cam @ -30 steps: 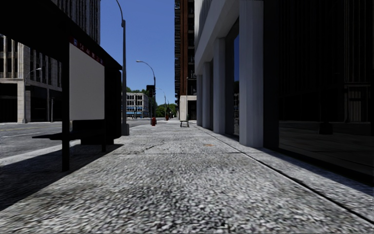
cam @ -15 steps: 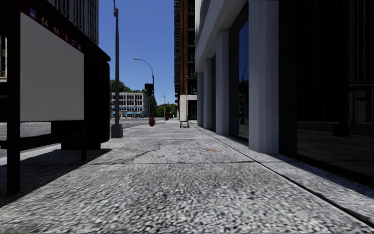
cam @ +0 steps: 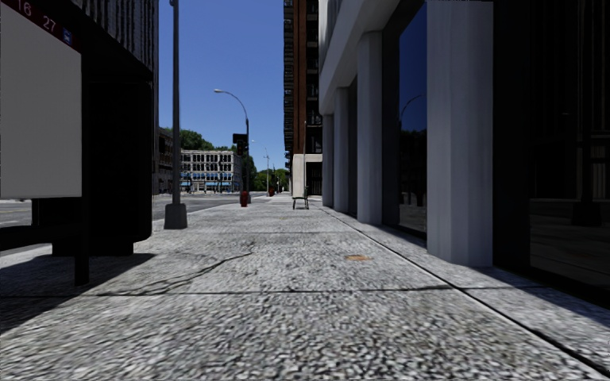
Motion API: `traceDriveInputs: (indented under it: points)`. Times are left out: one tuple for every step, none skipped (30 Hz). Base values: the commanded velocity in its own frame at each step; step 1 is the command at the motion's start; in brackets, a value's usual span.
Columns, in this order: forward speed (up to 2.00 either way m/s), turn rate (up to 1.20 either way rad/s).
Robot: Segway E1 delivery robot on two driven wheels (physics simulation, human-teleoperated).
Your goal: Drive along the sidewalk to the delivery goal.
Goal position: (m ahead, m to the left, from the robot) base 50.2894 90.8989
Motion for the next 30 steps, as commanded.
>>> traceDriveInputs:
  points:
    - [1.67, 0.0]
    - [1.67, 0.0]
    - [1.67, 0.0]
    - [1.67, 0.0]
    - [1.67, 0.0]
    - [1.67, 0.0]
    - [1.67, 0.0]
    - [1.67, 0.0]
    - [1.67, 0.0]
    - [1.67, 0.0]
    - [1.67, 0.0]
    - [1.67, 0.0]
    - [1.67, 0.0]
    - [1.67, 0.0]
    - [1.67, 0.0]
    - [1.67, 0.0]
    - [1.67, 0.0]
    - [1.67, 0.0]
    - [1.67, 0.0]
    - [1.67, 0.0]
    - [1.67, 0.0]
    - [1.67, 0.0]
    - [1.67, 0.0]
    - [1.67, 0.0]
    - [1.67, 0.0]
    - [1.67, 0.0]
    - [1.67, 0.0]
    - [1.67, 0.0]
    - [1.67, 0.0]
    - [1.67, 0.0]
